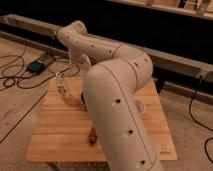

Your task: Knock the bottle over

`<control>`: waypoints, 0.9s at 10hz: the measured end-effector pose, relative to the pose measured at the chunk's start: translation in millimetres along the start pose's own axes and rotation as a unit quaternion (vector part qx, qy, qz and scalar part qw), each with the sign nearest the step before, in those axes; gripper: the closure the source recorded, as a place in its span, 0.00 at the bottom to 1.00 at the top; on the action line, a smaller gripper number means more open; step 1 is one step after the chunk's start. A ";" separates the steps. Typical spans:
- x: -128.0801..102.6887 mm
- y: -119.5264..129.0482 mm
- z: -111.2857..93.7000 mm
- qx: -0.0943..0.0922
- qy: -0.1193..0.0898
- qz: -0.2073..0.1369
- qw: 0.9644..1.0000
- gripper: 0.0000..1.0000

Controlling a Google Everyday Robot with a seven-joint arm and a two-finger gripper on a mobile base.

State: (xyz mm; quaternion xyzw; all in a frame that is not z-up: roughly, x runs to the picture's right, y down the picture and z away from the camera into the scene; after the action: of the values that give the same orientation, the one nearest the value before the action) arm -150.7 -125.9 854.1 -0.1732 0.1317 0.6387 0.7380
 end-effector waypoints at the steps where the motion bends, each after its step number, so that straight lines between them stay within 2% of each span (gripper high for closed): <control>1: -3.5 16.0 -3.2 -0.003 0.000 -0.010 1.000 0.32; 4: -11.5 50.7 3.5 -0.007 0.007 -0.034 0.999 0.32; 9: -22.9 76.0 16.7 -0.008 0.018 -0.060 0.998 0.32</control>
State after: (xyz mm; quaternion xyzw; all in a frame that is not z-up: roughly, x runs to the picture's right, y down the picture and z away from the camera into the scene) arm -229.7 -129.9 872.0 -0.1978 0.1295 0.5913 0.7710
